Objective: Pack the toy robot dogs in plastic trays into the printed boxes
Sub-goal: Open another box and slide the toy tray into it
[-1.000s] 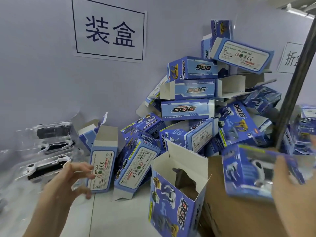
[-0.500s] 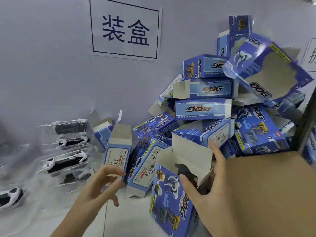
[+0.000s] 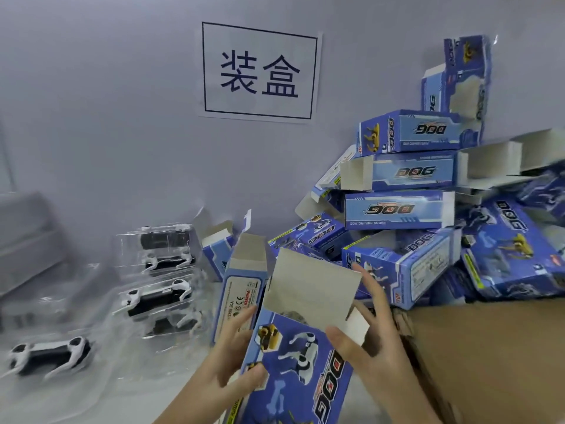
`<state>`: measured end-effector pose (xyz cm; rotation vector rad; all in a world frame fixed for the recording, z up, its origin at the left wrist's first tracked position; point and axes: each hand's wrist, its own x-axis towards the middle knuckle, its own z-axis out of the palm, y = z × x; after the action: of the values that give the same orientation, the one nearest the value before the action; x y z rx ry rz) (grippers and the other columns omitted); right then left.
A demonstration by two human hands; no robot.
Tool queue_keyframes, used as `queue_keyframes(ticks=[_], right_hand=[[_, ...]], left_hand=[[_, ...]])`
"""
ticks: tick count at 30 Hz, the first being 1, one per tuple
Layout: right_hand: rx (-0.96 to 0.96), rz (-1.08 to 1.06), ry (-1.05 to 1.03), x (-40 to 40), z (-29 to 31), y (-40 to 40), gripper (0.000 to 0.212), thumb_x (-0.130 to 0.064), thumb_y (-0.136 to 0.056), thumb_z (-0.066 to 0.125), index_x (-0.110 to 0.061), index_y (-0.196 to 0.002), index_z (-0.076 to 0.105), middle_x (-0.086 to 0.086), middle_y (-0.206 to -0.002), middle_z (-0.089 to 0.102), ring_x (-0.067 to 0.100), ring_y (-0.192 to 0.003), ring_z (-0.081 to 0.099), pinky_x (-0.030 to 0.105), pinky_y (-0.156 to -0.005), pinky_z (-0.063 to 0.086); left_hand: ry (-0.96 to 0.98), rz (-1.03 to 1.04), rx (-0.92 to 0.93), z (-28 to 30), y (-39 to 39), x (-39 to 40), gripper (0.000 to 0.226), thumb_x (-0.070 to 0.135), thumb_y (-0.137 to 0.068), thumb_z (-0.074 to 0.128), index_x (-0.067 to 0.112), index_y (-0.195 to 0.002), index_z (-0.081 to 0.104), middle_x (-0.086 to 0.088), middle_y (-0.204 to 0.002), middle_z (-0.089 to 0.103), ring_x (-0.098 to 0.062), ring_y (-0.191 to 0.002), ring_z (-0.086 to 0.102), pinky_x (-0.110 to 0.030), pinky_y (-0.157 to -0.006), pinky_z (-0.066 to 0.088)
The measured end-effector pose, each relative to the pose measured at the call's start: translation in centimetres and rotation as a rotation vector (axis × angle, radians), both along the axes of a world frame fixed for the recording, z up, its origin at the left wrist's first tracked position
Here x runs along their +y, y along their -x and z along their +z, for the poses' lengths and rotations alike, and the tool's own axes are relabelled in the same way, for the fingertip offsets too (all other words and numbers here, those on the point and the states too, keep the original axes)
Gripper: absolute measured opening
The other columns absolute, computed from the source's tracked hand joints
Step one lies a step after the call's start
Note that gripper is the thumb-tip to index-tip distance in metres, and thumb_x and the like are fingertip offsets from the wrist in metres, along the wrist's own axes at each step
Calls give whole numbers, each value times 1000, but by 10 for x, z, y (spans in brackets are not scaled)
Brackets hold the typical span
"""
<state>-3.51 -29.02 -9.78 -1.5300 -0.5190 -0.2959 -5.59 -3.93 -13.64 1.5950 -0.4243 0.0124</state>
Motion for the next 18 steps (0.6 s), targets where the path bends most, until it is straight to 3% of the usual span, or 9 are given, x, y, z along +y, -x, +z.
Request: queue_keyframes(ticks=[3, 7, 9, 12, 16, 18], right_hand=[[66, 60, 18, -1, -3, -10, 91, -45, -78, 85, -55, -150, 30, -11, -128, 71, 11, -120, 67, 17, -93, 52], [124, 48, 16, 0, -8, -18, 82, -41, -85, 75, -53, -151, 28, -17, -119, 73, 3, -109, 71, 14, -83, 55], [144, 43, 4, 2, -12, -18, 80, -43, -82, 71, -53, -150, 30, -22, -118, 73, -2, -108, 70, 10, -79, 54], [145, 40, 1, 5, -16, -18, 81, -46, -82, 68, -51, -152, 27, -27, -122, 70, -3, -115, 67, 12, -85, 54], [137, 35, -15, 13, -19, -17, 91, -47, -76, 72, -51, -154, 25, -26, -132, 66, 1, -124, 63, 31, -103, 54], [159, 45, 8, 21, -24, -17, 93, -45, -74, 75, -53, -152, 25, -23, -132, 67, 3, -121, 65, 31, -101, 55]], left_hand=[[26, 1, 13, -2, 1, -2, 70, 65, -74, 85, 69, -133, 48, 33, -138, 60, 2, -129, 60, -19, -97, 54], [71, 34, 29, -5, -2, -4, 73, 62, -77, 85, 57, -141, 50, 12, -145, 62, -18, -131, 63, -36, -102, 57], [77, 75, 6, -5, -3, -4, 70, 60, -80, 82, 55, -142, 50, 10, -146, 62, -18, -130, 64, -34, -98, 57], [69, 90, -15, -6, -3, -4, 70, 61, -79, 82, 55, -141, 50, 9, -143, 64, -18, -125, 66, -30, -93, 58], [63, 177, -66, -8, -3, -5, 73, 58, -79, 80, 56, -144, 46, 8, -140, 65, -19, -120, 68, -28, -90, 59], [117, 207, -69, -8, -4, -5, 70, 54, -78, 78, 55, -142, 49, 9, -136, 68, -20, -120, 69, -31, -91, 60]])
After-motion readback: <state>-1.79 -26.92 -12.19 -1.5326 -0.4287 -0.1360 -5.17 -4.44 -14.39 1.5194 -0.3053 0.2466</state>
